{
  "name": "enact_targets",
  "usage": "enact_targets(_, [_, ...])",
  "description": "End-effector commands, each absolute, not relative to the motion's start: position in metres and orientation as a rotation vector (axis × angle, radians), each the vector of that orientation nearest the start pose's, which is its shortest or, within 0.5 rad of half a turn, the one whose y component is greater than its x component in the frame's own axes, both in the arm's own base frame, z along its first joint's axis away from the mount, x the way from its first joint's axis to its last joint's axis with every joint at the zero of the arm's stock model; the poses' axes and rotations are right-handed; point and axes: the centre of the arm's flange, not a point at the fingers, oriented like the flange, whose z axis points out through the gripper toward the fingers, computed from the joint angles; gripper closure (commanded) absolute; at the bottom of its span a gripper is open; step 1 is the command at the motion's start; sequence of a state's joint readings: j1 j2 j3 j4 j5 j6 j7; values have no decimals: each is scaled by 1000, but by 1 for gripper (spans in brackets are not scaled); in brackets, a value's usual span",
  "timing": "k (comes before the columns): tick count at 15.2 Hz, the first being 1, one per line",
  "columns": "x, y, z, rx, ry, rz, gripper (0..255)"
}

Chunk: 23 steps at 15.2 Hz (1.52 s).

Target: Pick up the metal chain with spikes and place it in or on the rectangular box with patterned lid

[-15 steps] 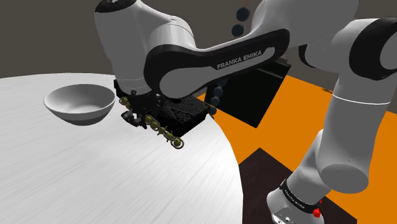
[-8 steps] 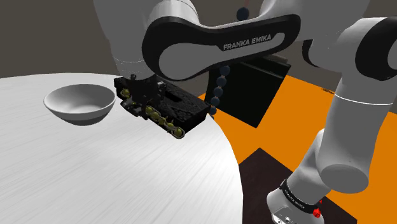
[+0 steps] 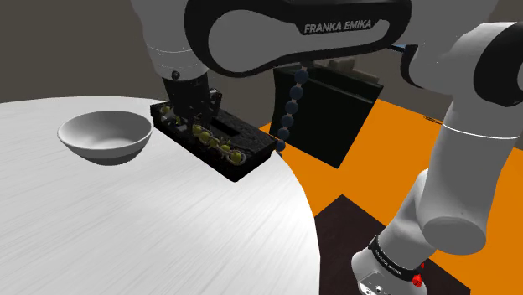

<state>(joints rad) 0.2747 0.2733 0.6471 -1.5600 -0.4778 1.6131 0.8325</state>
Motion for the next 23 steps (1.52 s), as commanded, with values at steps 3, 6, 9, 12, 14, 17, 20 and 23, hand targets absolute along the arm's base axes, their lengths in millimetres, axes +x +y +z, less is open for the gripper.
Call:
enact_targets(3, [441, 435, 527, -3446, -249, -237, 255])
enact_targets(6, [441, 435, 543, -3446, -249, -237, 255])
enact_targets(9, [441, 435, 556, -3446, -249, -237, 255])
enact_targets(12, [470, 408, 557, -3446, -249, -237, 255])
enact_targets(14, [489, 390, 557, -3446, -249, -237, 255])
enact_targets(17, [518, 362, 557, -3446, -249, -237, 255])
enact_targets(20, [546, 335, 557, -3446, -249, -237, 255])
enact_targets(23, [575, 308, 558, -3446, -249, -237, 255])
